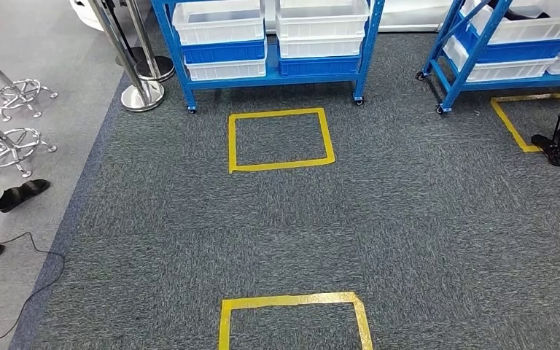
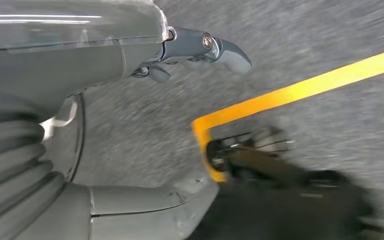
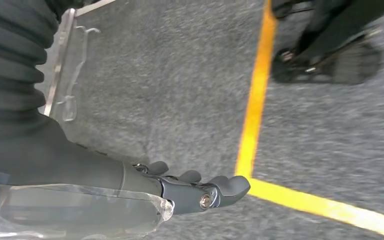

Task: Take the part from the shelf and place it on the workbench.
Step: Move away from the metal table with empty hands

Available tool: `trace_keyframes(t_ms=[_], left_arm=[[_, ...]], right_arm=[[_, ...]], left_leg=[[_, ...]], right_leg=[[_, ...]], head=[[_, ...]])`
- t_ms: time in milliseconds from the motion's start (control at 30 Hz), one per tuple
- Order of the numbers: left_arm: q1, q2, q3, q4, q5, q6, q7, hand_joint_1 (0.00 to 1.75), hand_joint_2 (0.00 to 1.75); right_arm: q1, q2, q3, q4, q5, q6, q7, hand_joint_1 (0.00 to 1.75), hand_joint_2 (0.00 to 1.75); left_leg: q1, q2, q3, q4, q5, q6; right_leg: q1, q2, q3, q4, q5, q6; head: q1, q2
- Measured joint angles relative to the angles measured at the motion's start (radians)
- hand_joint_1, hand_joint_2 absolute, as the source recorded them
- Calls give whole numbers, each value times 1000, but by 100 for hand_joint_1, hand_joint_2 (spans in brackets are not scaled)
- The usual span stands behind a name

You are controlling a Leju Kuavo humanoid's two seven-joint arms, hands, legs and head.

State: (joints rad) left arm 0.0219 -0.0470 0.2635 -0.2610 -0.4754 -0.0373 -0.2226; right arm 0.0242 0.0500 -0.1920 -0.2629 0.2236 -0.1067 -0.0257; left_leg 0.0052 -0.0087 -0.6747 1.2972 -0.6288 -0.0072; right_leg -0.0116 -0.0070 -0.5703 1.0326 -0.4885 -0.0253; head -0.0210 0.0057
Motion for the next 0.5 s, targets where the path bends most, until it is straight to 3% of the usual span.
trace_keyframes(t_ms=[33,67,133,167,200,333,400,467,500], left_arm=[[17,0,-10,2,21,1,10,0,0],[33,1,-19,6,42,2,20,0,0],[65,4,-38,14,81,5,39,0,0],[79,5,-49,17,102,7,49,0,0],[91,8,-60,19,125,9,59,0,0],[120,17,-107,9,224,19,104,0,0],[115,20,-129,-18,272,22,124,0,0],[98,22,-146,-53,309,25,141,0,0],[88,23,-153,-71,322,26,147,0,0]], right_arm=[[-4,0,6,-16,-10,5,0,0,0],[-8,-1,12,-33,-19,9,0,0,0],[-17,-1,25,-68,-38,18,2,0,0],[-20,-2,33,-85,-48,23,3,0,0],[-22,-3,41,-100,-59,28,4,0,0],[-7,-12,75,-128,-105,50,9,0,0],[20,-17,90,-125,-127,60,13,0,0],[55,-19,103,-110,-143,68,17,0,0],[73,-20,108,-99,-149,71,18,0,0]], left_leg=[[0,0,3,-7,15,1],[0,1,26,-55,47,4],[-3,6,96,-196,111,13],[-5,8,120,-248,129,18],[-9,9,132,-274,135,22],[-9,7,143,-297,145,45],[-6,9,147,-307,152,58],[-8,7,146,-308,152,63],[-8,7,147,-307,151,63]], right_leg=[[1,0,1,0,-1,0],[1,0,3,0,-1,1],[3,-1,8,1,-4,5],[4,-1,9,1,-6,9],[5,-1,9,1,-7,14],[1,0,9,13,-21,37],[-1,5,-27,96,-75,42],[-2,7,-91,222,-135,45],[-2,7,-112,261,-143,47]], head=[[0,0],[0,0],[0,0],[0,0],[0,0],[1,0],[1,0],[1,0],[1,0]])
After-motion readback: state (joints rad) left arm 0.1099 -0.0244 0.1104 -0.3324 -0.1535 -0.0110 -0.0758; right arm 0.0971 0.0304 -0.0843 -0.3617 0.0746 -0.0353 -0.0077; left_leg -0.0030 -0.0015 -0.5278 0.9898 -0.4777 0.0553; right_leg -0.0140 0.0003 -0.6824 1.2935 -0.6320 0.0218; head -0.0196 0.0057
